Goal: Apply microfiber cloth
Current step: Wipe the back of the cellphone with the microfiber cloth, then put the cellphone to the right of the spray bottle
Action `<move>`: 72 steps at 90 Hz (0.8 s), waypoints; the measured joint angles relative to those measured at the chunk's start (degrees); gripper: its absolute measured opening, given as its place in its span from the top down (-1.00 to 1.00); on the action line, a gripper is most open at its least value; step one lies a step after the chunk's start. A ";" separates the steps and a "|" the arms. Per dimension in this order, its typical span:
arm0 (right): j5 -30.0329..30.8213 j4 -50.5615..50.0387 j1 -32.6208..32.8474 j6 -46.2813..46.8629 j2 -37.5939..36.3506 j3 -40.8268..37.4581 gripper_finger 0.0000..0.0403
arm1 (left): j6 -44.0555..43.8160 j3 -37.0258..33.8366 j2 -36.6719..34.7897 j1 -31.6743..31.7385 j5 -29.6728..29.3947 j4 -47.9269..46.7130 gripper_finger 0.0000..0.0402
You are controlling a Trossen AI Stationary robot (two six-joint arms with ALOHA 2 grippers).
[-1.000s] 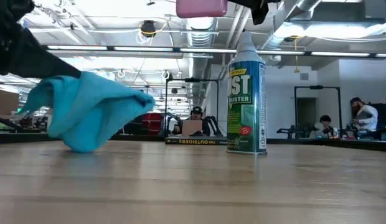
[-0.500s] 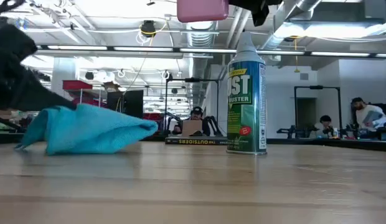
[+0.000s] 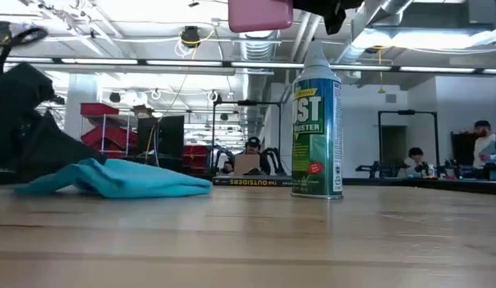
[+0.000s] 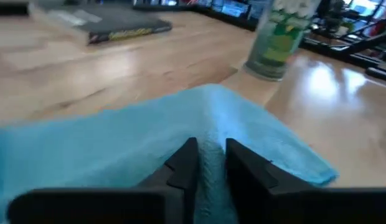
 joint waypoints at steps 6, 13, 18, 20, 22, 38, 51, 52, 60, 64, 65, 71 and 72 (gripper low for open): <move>0.02 0.01 0.00 -0.11 0.00 0.00 0.95 | 6.67 0.18 -1.22 0.19 0.02 4.11 0.53; 0.24 0.06 0.02 -0.22 0.00 0.00 0.95 | 16.13 0.18 -4.08 0.22 0.37 8.49 0.45; 0.26 0.09 0.02 -0.49 0.00 0.00 0.95 | 24.04 0.18 -7.07 0.22 0.69 10.64 0.42; 0.26 0.12 0.02 -0.57 0.00 0.00 0.95 | 27.48 0.18 -8.50 0.22 0.78 11.36 0.42; 0.26 0.11 0.02 -0.67 0.00 0.00 0.95 | 31.27 0.18 -10.14 0.22 1.02 12.16 0.42; 0.26 0.12 0.02 -0.99 -0.01 0.00 0.95 | 58.66 0.21 -27.38 0.22 5.73 14.18 0.44; 1.73 -1.65 0.51 -2.30 -1.11 0.00 0.95 | 66.83 0.25 -41.45 0.22 12.78 6.96 0.48; 2.14 -2.15 0.66 -2.41 -1.34 0.00 0.95 | 66.67 0.25 -42.25 0.22 12.93 5.82 0.49; 6.20 -7.79 2.01 -2.12 -3.44 0.00 0.95 | 62.88 0.25 -46.86 0.24 13.14 -2.59 0.50; 8.88 -11.97 3.14 -1.10 -4.58 0.00 0.95 | 61.17 0.23 -48.27 0.24 13.16 -5.56 0.51; 9.60 -13.04 3.47 -0.77 -4.84 0.00 0.95 | 60.76 0.21 -48.50 0.24 13.16 -6.03 0.51; 13.57 -19.31 5.57 1.87 -6.41 -0.03 0.95 | 59.71 0.21 -49.36 0.24 13.20 -7.56 0.51; 14.20 -20.37 5.95 2.49 -6.71 -0.04 0.95 | 59.70 0.21 -49.39 0.24 13.20 -7.64 0.51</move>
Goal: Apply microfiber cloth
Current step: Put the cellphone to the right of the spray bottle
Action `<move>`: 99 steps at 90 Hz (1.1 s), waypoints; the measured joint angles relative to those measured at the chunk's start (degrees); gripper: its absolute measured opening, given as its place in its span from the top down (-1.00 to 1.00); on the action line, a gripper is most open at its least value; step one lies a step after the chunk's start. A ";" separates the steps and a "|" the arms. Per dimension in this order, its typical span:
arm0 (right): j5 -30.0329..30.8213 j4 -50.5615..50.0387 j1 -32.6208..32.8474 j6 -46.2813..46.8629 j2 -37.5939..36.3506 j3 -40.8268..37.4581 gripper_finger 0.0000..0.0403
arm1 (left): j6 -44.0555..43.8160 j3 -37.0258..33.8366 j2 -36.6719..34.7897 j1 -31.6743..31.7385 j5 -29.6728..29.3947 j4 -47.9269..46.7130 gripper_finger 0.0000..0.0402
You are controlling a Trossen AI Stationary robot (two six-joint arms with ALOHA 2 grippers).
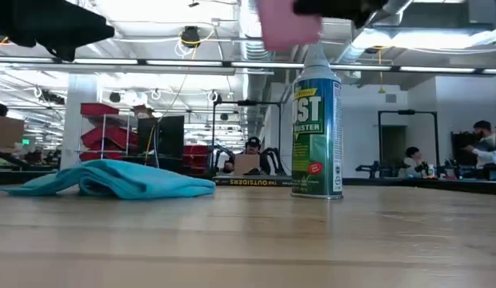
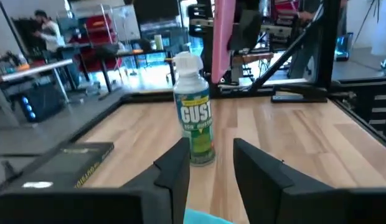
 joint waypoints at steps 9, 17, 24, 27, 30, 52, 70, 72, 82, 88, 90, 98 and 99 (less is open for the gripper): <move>6.05 -9.53 3.30 6.89 -2.67 -0.04 0.95 | 0.47 0.00 0.19 0.00 0.02 0.07 0.51; 9.86 -20.00 6.17 15.55 -4.28 -0.02 0.95 | 0.26 0.00 0.31 0.00 0.06 0.21 0.51; 12.34 -29.61 8.56 25.29 -5.05 -0.02 0.95 | -0.18 0.00 0.32 0.00 0.09 0.22 0.51; 13.31 -34.07 9.62 29.94 -5.15 -0.02 0.95 | -0.22 0.00 0.32 0.00 0.11 0.24 0.51; 14.02 -38.63 10.65 35.07 -5.13 -0.02 0.95 | -0.24 0.00 0.32 0.00 0.11 0.22 0.51; 14.58 -60.14 17.76 70.12 -3.32 -3.85 0.95 | -0.34 0.00 0.32 0.02 0.11 0.27 0.51; 11.16 -59.24 20.97 84.03 -3.32 -11.32 0.95 | -1.47 0.00 0.32 0.02 0.11 0.18 0.51; 11.09 -58.62 21.08 84.76 -3.32 -12.05 0.95 | -1.70 0.00 0.32 0.02 0.11 0.16 0.51; 11.11 -54.23 21.28 86.47 -3.32 -15.11 0.95 | -2.28 0.00 0.32 0.02 0.09 0.03 0.51; 11.11 -49.46 21.28 86.17 -3.32 -16.81 0.95 | -2.30 0.00 0.32 0.02 0.09 0.03 0.51; 11.11 -47.64 21.28 85.86 -3.32 -17.38 0.95 | -2.31 0.00 0.32 0.02 0.09 0.03 0.51; 11.02 -38.23 21.26 82.82 -3.32 -19.77 0.95 | -2.49 0.00 0.32 0.02 0.09 0.14 0.51; 10.99 -36.67 21.26 82.34 -3.32 -20.14 0.95 | -2.49 0.00 0.32 0.02 0.09 0.15 0.51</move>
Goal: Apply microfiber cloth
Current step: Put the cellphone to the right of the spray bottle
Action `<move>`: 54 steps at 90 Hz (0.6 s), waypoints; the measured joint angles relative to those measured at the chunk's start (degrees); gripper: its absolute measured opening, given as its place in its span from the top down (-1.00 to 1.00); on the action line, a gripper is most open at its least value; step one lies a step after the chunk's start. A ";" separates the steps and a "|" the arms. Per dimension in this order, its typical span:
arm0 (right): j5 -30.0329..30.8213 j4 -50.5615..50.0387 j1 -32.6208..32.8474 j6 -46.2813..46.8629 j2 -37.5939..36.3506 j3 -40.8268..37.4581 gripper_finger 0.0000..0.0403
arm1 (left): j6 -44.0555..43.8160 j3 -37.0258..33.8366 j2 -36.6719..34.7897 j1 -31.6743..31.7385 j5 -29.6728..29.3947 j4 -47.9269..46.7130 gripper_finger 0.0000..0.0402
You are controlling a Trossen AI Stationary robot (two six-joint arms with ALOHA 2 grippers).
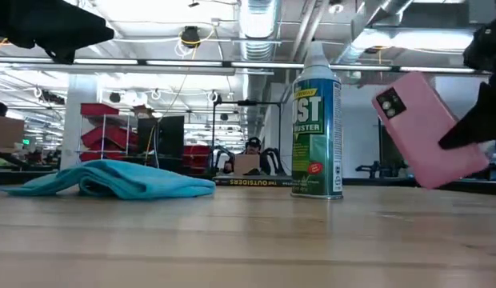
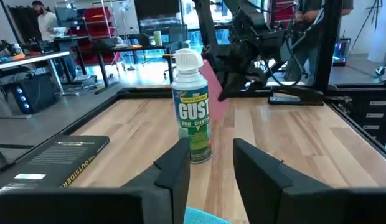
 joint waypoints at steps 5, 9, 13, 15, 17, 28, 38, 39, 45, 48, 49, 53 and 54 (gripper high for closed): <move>-0.16 7.38 -0.02 -2.39 0.00 -1.82 0.95 | -0.02 0.00 0.00 0.00 0.00 0.03 0.51; -0.59 12.10 -0.04 -4.27 0.00 -3.21 0.95 | 0.00 0.00 0.00 0.00 0.00 0.03 0.51; -1.08 16.70 -0.14 -5.99 0.00 -4.59 0.95 | 0.00 0.00 0.00 0.00 0.00 0.03 0.51; -1.21 18.76 -0.22 -6.68 0.00 -5.27 0.95 | 0.00 0.00 0.00 0.00 0.00 0.03 0.51; -1.23 20.36 -0.39 -7.10 0.00 -5.87 0.95 | -0.02 0.00 0.00 0.00 0.00 0.03 0.51; -1.28 23.33 -1.44 -8.27 0.00 -7.56 0.95 | 0.00 0.00 0.00 0.00 0.00 0.09 0.51; -0.86 23.32 -2.69 -11.42 0.00 -7.71 0.93 | -0.02 0.00 0.00 0.00 0.00 0.12 0.51; -0.88 23.38 -2.90 -11.87 0.00 -7.71 0.92 | -0.02 0.00 0.00 0.00 0.00 0.13 0.51; -0.87 23.36 -4.32 -13.75 0.00 -7.69 0.81 | -0.20 0.00 0.00 0.00 0.00 0.14 0.51; -0.86 23.33 -5.13 -14.45 0.00 -7.71 0.74 | -0.41 0.00 0.00 0.00 0.00 0.14 0.51; -0.86 23.33 -5.42 -14.76 0.00 -7.71 0.71 | -0.51 0.00 0.00 0.00 0.00 0.15 0.51; -0.86 23.31 -6.59 -16.04 0.00 -7.71 0.62 | -0.85 0.00 0.00 0.00 -0.02 0.14 0.51; -0.88 23.29 -6.87 -16.37 0.00 -7.71 0.60 | -0.93 0.00 0.00 0.00 -0.02 0.14 0.51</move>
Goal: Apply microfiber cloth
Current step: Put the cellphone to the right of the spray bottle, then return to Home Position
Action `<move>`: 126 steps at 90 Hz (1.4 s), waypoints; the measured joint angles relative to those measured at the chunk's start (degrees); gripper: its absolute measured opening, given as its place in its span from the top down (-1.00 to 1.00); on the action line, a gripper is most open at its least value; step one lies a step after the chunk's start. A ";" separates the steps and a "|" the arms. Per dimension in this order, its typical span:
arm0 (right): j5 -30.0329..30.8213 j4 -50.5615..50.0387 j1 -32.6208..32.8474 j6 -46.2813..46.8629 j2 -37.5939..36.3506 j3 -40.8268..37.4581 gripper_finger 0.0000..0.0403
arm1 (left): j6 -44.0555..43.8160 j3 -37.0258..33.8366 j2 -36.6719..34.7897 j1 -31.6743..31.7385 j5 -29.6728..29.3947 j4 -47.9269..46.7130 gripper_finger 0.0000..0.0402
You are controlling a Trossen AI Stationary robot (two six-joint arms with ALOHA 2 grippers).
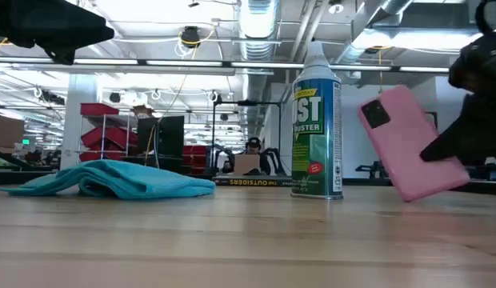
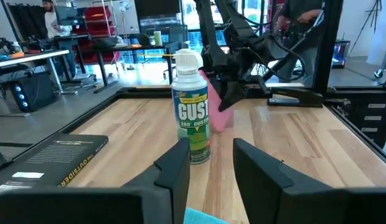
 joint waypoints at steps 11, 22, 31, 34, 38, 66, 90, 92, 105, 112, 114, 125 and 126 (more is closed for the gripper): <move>0.01 -0.16 -3.61 -3.14 0.00 0.00 0.43 | -0.18 0.00 0.00 0.00 -0.01 0.00 0.51; 0.00 -0.23 -6.91 -5.54 0.00 0.00 0.34 | -0.35 0.00 0.00 0.00 0.02 0.00 0.51; 0.00 -0.46 -8.86 -6.99 0.00 0.00 0.31 | -0.36 0.00 0.00 0.00 0.01 0.00 0.51; 0.00 -0.48 -9.27 -7.72 0.00 0.00 0.31 | -0.36 0.00 0.00 0.00 0.02 -0.05 0.51; -0.01 -0.46 -9.92 -8.42 0.00 0.00 0.32 | -0.37 0.00 0.00 0.00 0.00 -0.14 0.51; 1.43 6.90 -12.56 -22.30 -0.08 0.00 0.46 | 3.48 0.00 0.00 -0.07 0.72 -0.73 0.51; -5.89 23.17 -11.53 -50.26 -5.72 0.00 0.96 | 17.04 4.76 -6.75 -0.74 6.01 -5.13 0.54; -7.64 24.48 -11.82 -52.20 -6.55 0.00 0.96 | 17.02 5.20 -7.80 -0.74 6.72 -7.27 0.56; -19.77 31.52 -13.62 -64.70 -11.23 0.00 0.99 | 12.61 6.64 -14.89 -0.07 11.42 -21.06 0.76; -26.20 32.41 -16.42 -68.92 -13.39 0.02 1.00 | 11.22 6.47 -18.07 0.99 13.79 -25.49 0.89; -27.98 32.42 -17.54 -69.50 -13.73 0.02 1.00 | 10.94 6.30 -18.88 1.41 14.50 -26.38 0.93; -38.14 34.72 -25.04 -71.43 -14.32 -1.01 1.00 | 10.50 5.46 -22.36 4.23 17.10 -30.56 0.97; -39.26 35.01 -25.83 -71.54 -14.32 -1.10 1.00 | 10.64 5.36 -22.62 4.58 17.40 -30.64 0.97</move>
